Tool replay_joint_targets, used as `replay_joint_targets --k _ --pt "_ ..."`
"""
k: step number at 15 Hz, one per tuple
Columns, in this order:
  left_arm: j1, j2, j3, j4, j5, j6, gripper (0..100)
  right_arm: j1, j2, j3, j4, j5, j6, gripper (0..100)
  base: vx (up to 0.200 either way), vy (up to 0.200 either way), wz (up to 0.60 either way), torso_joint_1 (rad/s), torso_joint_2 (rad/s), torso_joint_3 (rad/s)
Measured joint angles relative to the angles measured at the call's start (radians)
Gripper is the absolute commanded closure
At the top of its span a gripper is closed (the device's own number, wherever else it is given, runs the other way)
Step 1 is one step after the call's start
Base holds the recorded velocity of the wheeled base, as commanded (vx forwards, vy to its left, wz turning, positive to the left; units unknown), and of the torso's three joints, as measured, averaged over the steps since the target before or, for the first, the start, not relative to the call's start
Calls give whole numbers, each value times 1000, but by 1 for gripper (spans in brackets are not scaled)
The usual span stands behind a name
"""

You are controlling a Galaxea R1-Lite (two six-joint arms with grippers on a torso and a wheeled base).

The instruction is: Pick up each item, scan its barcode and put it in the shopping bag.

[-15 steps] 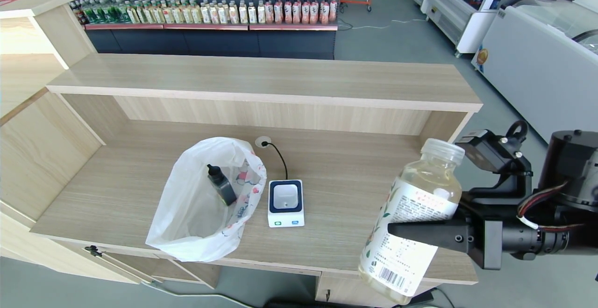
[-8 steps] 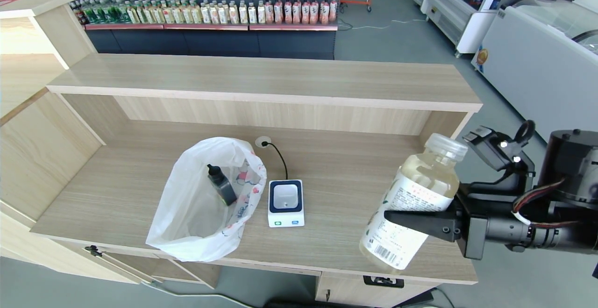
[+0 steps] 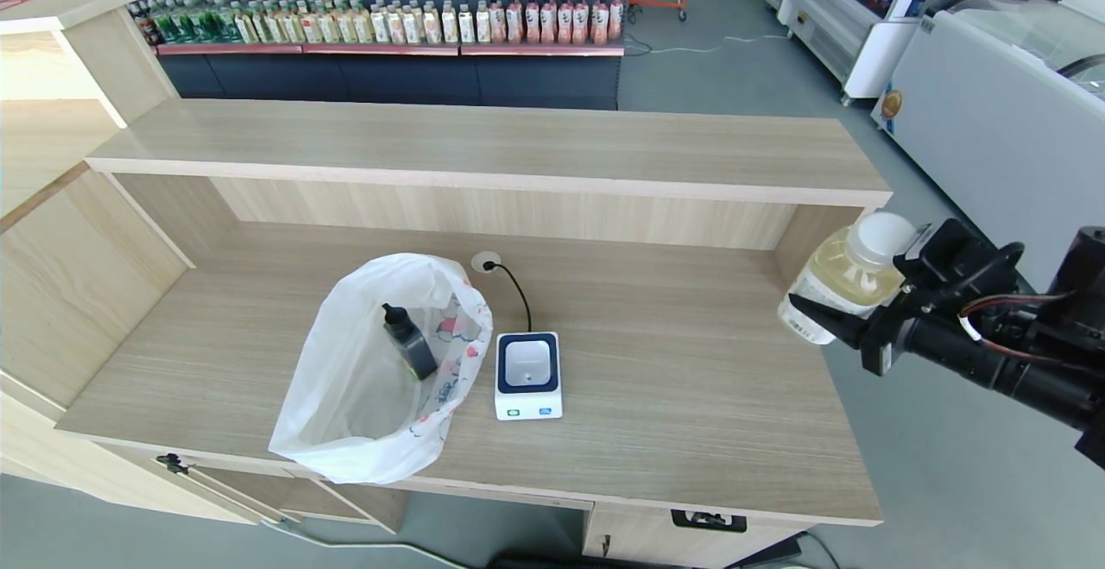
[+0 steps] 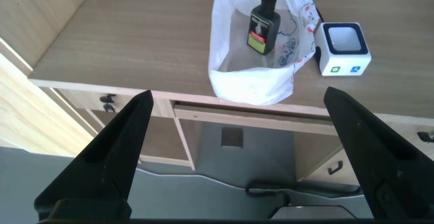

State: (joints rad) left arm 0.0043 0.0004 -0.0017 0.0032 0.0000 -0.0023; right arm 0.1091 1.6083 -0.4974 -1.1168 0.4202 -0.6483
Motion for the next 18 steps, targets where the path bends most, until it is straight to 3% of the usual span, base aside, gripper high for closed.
replay_joint_targets --k 3,7,12,18 --pt "0 0 0 0 0 0 0 -8 33 28 -145 9 -189 100 0 0 0 0 0 0" --pt "0 0 0 0 0 1 0 36 29 73 -155 12 -287 100 0 0 0 0 0 0" --pt "0 0 0 0 0 0 0 66 4 98 -156 5 -315 100 0 0 0 0 0 0" --pt "0 0 0 0 0 -1 0 73 -17 148 -156 6 -324 100 0 200 0 2 5 4"
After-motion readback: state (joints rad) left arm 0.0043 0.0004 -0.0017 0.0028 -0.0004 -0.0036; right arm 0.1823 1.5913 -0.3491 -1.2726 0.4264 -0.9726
